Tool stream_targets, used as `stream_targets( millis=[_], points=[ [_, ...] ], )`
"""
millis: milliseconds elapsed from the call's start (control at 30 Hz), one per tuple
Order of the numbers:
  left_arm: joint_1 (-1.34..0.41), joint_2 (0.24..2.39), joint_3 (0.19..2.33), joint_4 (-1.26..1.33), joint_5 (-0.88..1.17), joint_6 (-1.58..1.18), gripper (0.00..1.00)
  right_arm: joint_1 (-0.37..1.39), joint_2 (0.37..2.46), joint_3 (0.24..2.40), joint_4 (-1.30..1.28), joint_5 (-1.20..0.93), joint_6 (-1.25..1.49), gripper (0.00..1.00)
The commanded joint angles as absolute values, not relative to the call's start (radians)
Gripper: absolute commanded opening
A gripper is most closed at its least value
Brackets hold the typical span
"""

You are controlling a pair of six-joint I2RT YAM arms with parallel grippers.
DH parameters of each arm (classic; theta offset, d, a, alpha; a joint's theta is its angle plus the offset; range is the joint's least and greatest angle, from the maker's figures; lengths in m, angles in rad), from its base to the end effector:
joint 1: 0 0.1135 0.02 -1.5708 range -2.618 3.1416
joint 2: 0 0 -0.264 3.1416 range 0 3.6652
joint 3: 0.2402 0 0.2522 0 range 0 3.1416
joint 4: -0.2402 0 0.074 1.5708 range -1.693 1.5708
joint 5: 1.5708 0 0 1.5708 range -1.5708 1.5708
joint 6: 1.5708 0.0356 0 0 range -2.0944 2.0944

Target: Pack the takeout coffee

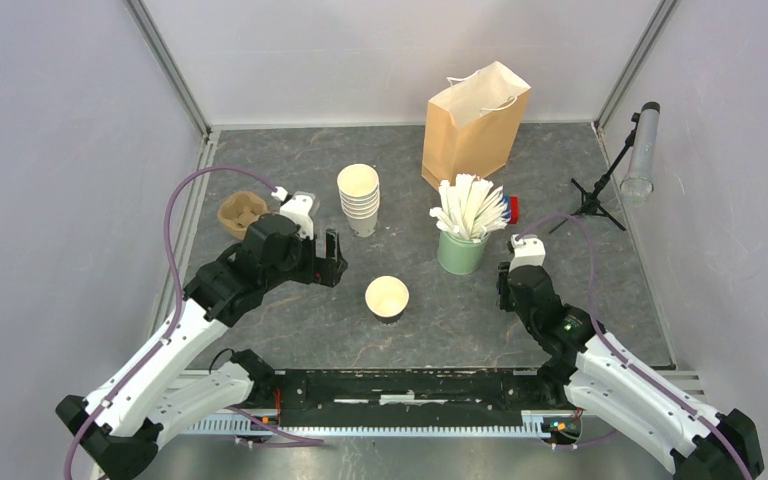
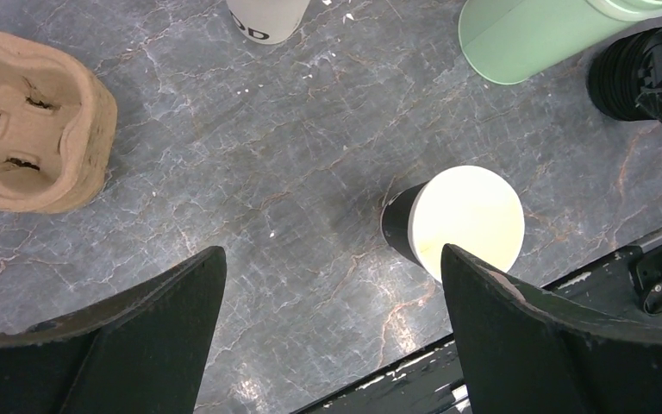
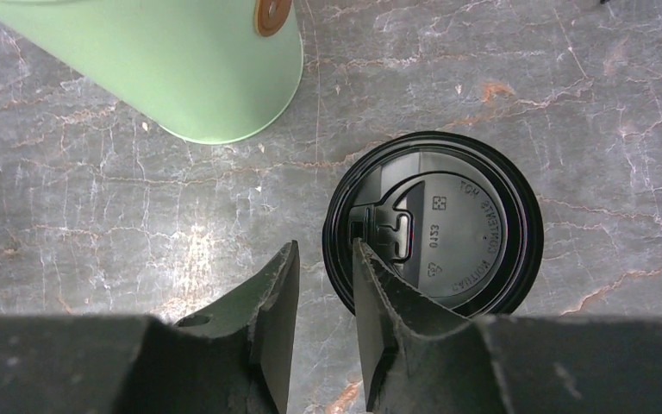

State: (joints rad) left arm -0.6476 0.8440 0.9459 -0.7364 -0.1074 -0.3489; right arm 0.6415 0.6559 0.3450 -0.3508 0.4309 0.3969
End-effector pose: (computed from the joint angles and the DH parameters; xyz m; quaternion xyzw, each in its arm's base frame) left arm 0.1381 -0.0997 0.3305 0.1087 0.8848 -0.1733 0.4187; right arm 0.1261 0.0756 0.1913 -0.0139 0.8826 0.0461 0.4677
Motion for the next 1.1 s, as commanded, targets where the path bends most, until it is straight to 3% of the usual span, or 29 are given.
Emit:
stream_targets(
  millis=[0, 333, 600, 733, 900, 1067],
  points=[
    [-0.650, 0.834, 0.938, -0.735, -0.135, -0.302, 1.00, 0.646, 0.647, 0.332, -0.275, 0.480, 0.418, 0.35],
    [-0.650, 0.834, 0.936, -0.736, -0.137, -0.304, 1.00, 0.646, 0.676, 0.308, -0.241, 0.462, 0.419, 0.32],
    [-0.649, 0.839, 0.936, -0.736, -0.141, -0.304, 1.00, 0.645, 0.679, 0.307, -0.233, 0.471, 0.414, 0.12],
    [-0.649, 0.840, 0.936, -0.736, -0.144, -0.304, 1.00, 0.646, 0.682, 0.303, -0.236, 0.477, 0.414, 0.12],
    [-0.649, 0.839, 0.934, -0.736, -0.150, -0.303, 1.00, 0.646, 0.689, 0.299, -0.230, 0.474, 0.415, 0.19],
    [-0.650, 0.840, 0.934, -0.738, -0.155, -0.302, 1.00, 0.646, 0.699, 0.292, -0.220, 0.475, 0.413, 0.17]
  ],
)
